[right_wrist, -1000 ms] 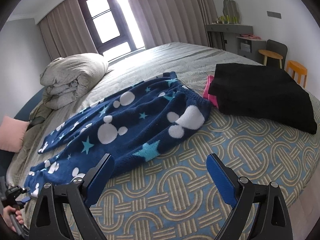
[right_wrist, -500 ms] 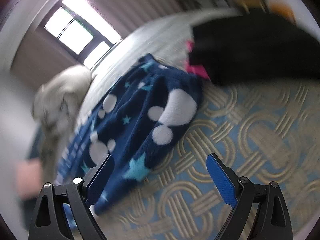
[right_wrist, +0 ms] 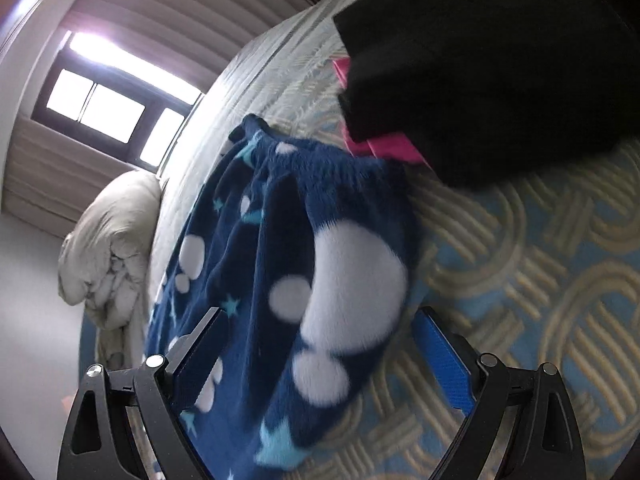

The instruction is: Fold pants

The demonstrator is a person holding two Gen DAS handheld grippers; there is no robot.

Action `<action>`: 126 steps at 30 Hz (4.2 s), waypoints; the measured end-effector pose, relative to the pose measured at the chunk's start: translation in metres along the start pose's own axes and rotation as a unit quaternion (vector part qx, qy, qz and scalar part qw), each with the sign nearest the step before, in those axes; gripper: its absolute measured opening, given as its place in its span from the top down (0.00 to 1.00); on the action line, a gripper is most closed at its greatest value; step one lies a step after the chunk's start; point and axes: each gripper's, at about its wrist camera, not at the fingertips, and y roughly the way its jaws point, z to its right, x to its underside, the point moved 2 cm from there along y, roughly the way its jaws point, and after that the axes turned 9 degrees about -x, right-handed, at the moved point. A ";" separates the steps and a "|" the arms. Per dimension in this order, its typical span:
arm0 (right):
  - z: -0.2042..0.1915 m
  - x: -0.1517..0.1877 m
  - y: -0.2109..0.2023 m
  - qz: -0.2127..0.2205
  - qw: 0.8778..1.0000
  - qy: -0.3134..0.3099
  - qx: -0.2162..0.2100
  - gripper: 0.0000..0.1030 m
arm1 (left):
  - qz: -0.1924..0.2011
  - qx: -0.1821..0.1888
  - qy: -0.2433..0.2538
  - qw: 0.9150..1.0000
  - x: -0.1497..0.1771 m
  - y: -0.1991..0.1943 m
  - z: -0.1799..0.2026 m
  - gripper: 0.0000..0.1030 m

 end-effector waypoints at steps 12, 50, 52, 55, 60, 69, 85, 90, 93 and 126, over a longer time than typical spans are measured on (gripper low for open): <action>-0.004 -0.008 0.014 0.004 1.000 -0.014 0.018 0.85 | -0.005 0.041 -0.010 0.999 -0.008 -0.003 -0.009 0.87; -0.152 -0.139 0.105 -0.001 0.998 -0.025 -0.061 0.86 | 0.002 -0.002 0.099 0.995 -0.214 0.048 0.177 0.86; -0.153 -0.149 0.127 -0.013 0.998 -0.018 -0.060 0.86 | -0.018 -0.014 0.093 0.995 -0.223 0.073 0.182 0.86; -0.147 -0.162 0.166 -0.031 0.999 -0.002 -0.042 0.85 | -0.046 -0.020 0.071 0.996 -0.232 0.103 0.185 0.85; -0.134 -0.174 0.205 -0.038 0.997 0.020 -0.056 0.74 | -0.076 0.019 0.012 0.997 -0.249 0.130 0.173 0.53; -0.127 -0.178 0.186 -0.011 0.988 0.049 -0.146 0.27 | -0.092 0.085 -0.094 0.988 -0.264 0.096 0.095 0.31; -0.253 -0.043 0.210 -0.132 0.964 -0.212 -0.087 0.71 | -0.030 0.041 0.184 0.982 -0.192 0.081 0.199 0.66; -0.253 -0.023 0.263 -0.156 0.956 -0.248 -0.031 0.71 | 0.009 -0.094 0.186 0.978 -0.184 0.122 0.185 0.66; -0.229 -0.022 0.280 -0.108 0.945 -0.302 0.060 0.71 | 0.039 -0.064 0.187 0.980 -0.180 0.126 0.161 0.64; -0.127 0.070 0.061 -0.014 0.948 -0.317 0.025 0.37 | -0.026 0.055 -0.070 0.996 -0.153 0.105 0.082 0.45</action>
